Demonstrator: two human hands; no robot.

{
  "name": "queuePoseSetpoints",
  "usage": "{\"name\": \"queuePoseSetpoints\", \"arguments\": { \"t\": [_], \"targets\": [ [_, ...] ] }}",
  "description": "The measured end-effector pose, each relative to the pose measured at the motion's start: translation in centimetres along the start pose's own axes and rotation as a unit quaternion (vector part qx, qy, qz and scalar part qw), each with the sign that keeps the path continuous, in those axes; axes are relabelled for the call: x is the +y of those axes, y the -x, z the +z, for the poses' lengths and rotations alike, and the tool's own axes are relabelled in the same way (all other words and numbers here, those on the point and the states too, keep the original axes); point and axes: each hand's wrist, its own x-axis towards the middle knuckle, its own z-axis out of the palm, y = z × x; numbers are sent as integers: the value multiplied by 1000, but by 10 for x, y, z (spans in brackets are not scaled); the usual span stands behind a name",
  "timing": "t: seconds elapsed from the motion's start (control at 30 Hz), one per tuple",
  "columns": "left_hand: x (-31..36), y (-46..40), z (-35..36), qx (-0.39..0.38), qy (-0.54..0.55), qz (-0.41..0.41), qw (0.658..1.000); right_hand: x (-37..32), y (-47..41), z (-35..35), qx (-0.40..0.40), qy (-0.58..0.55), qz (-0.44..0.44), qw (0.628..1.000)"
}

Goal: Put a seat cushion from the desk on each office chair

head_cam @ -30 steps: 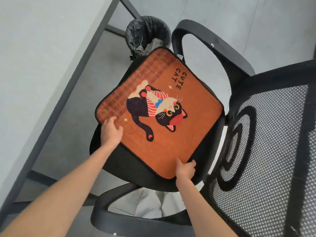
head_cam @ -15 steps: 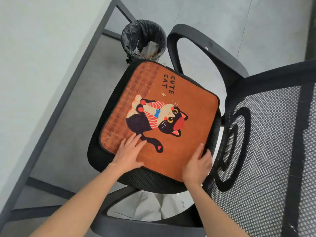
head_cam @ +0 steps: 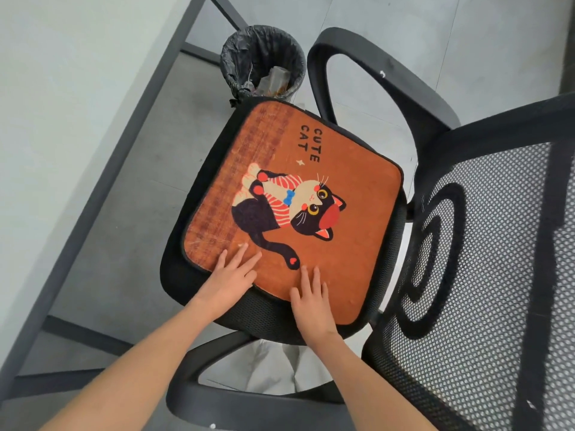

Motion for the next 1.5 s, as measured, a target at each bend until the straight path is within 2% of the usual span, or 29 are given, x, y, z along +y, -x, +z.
{"name": "queuePoseSetpoints", "arguments": {
  "t": [0.1, 0.3, 0.5, 0.6, 0.67, 0.8, 0.97, 1.03, 1.2, 1.3, 1.4, 1.5],
  "targets": [
    [5, 1, -3, 7, 48, -8, 999, 0, 4, -7, -29, -6, -8, 1000],
    [17, 21, 10, -15, 74, -31, 997, -3, 20, -9, -65, -41, -3, 997],
    [25, 24, 0, -91, 70, -78, 990, -3, 25, -5, -72, -48, 17, 996],
    [33, 22, -17, -85, 160, -123, 976, -3, 26, -12, -57, -113, 50, 991],
    [42, 21, -33, -47, 274, -175, 944, -6, 30, -25, -17, -193, 75, 978],
    [75, 39, -74, 57, 467, -247, 847, -15, 63, -65, 96, -352, 129, 922],
    [147, 110, -135, 162, 600, -242, 745, -26, 153, -115, 200, -441, 124, 866],
    [176, 143, -156, 196, 618, -226, 727, -24, 200, -130, 234, -475, 110, 841],
    [242, 204, -201, 225, 639, -182, 713, -2, 323, -160, 280, -505, 50, 815],
    [277, 223, -225, 206, 641, -124, 729, 19, 381, -163, 295, -506, 42, 810],
    [304, 230, -242, 158, 642, -45, 749, 41, 421, -148, 294, -526, 74, 795],
    [330, 219, -257, 105, 614, 50, 781, 58, 449, -120, 324, -556, 158, 749]
  ]
}}
